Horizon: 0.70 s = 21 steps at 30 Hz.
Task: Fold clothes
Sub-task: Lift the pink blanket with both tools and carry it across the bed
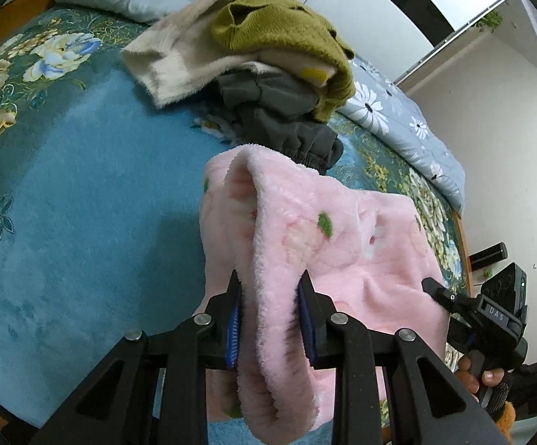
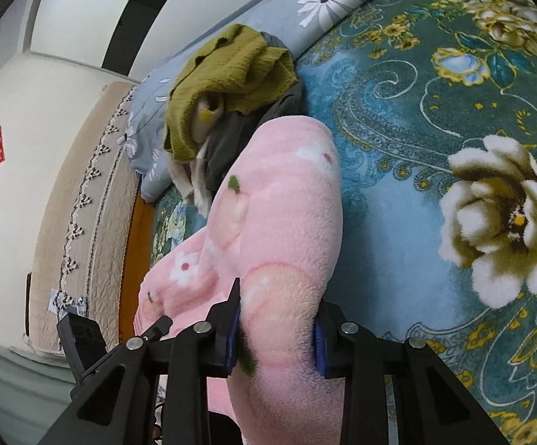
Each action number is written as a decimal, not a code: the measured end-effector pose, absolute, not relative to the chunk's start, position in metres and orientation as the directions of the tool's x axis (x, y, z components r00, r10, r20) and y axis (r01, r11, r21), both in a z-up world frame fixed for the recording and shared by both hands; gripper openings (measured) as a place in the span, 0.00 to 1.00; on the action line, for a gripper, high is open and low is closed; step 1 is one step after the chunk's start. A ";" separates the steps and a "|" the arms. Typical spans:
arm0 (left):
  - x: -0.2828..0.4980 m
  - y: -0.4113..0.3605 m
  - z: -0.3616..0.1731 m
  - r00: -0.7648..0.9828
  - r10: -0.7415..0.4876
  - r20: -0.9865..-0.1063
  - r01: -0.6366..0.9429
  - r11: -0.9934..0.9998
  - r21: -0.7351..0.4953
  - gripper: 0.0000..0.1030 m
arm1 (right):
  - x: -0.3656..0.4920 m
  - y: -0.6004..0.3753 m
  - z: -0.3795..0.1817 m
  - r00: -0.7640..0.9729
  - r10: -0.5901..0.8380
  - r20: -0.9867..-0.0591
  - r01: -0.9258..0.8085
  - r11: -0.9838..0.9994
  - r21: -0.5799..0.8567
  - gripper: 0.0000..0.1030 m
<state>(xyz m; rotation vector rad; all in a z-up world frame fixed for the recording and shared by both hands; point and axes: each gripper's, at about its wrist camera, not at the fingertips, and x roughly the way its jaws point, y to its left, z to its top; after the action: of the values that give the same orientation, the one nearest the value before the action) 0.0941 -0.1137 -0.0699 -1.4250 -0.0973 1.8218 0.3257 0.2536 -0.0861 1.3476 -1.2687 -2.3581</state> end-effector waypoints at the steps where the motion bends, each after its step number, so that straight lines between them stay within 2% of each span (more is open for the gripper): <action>1: 0.095 -0.115 -0.068 -0.044 0.627 -0.778 -0.535 -0.672 -0.512 0.27 | 0.327 0.253 -0.084 -0.589 -0.488 -0.643 -0.267 -0.634 0.726 0.32; 6: 0.097 -0.117 -0.062 -0.034 0.655 -0.755 -0.528 -0.653 -0.543 0.27 | 0.343 0.258 -0.067 -0.621 -0.459 -0.635 -0.274 -0.633 0.724 0.32; 10: 0.099 -0.103 -0.049 0.028 0.711 -0.703 -0.498 -0.600 -0.627 0.27 | 0.371 0.278 -0.048 -0.680 -0.405 -0.611 -0.290 -0.618 0.731 0.32; 21: 0.187 0.047 0.007 0.207 0.690 -0.693 -0.729 -0.364 -0.580 0.27 | 0.498 0.394 -0.012 -0.813 -0.146 -0.563 -0.429 -0.505 0.749 0.32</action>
<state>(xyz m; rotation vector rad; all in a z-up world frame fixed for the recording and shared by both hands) 0.1869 0.0472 0.0072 -1.2581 0.0422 1.4808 0.4975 0.3939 -0.0125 0.9754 -1.6309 -2.7161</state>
